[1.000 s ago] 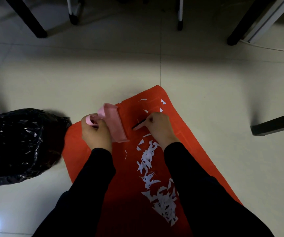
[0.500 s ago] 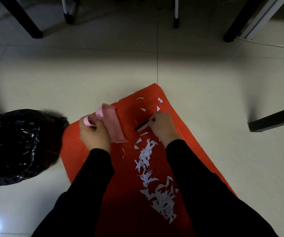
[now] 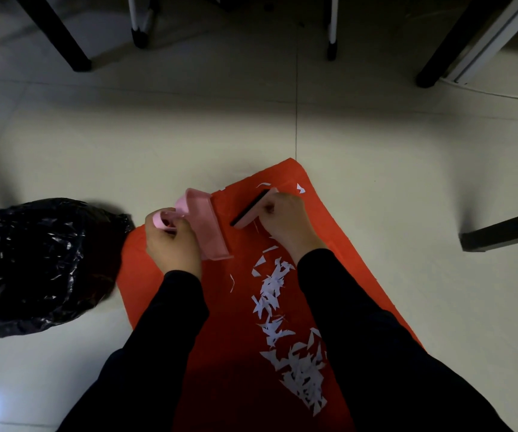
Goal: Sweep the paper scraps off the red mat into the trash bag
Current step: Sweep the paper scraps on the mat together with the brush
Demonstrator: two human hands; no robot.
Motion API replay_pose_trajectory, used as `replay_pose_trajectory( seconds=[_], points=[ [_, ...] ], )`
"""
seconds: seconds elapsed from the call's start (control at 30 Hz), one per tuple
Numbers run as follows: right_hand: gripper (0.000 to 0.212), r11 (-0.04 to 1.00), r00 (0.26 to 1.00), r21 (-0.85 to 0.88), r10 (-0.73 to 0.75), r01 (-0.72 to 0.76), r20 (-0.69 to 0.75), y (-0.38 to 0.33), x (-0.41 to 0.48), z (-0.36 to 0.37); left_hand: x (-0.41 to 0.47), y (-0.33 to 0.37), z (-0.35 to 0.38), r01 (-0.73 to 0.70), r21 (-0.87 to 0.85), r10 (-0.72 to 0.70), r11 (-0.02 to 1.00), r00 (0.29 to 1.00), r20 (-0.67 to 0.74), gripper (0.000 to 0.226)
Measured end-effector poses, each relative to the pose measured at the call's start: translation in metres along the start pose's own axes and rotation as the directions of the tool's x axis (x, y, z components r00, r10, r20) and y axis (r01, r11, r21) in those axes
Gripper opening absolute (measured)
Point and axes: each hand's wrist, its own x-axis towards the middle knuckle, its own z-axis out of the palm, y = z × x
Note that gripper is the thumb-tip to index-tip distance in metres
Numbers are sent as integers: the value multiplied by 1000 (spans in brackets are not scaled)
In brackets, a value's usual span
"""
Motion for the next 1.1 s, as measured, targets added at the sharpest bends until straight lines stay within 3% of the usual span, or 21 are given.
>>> replay_pose_trajectory(
  seconds=[0.2, 0.33, 0.47, 0.7, 0.77, 0.97, 1.1],
  points=[
    [19, 997, 997, 43, -72, 71, 13, -10, 19, 17, 16, 0, 0, 4, -1, -4, 1000, 999, -40, 11],
    [17, 990, 994, 103, -102, 99, 24, -17, 34, 32, 26, 3, 0, 5, 22, -3, 1000, 999, -54, 26],
    [16, 981, 994, 171, -99, 89, 51, -24, 48, 45, 34, 1, -2, 0, 39, 3, 999, 997, -71, 9],
    [17, 978, 991, 205, -62, 36, 119, -22, 54, 56, 43, -6, -2, 5, 39, -3, 999, 997, -73, 11],
    [18, 982, 994, 187, -41, 21, 101, -17, 51, 55, 42, -7, -1, 3, 41, 0, 999, 997, -75, 20],
    [21, 991, 998, 120, -52, 57, -40, -12, 37, 48, 34, -9, 5, 15, 40, -12, 999, 997, -73, 10],
    [17, 980, 991, 153, -130, 125, 23, -18, 42, 54, 34, -9, 7, -2, 57, 6, 998, 998, -66, 10]
  ],
)
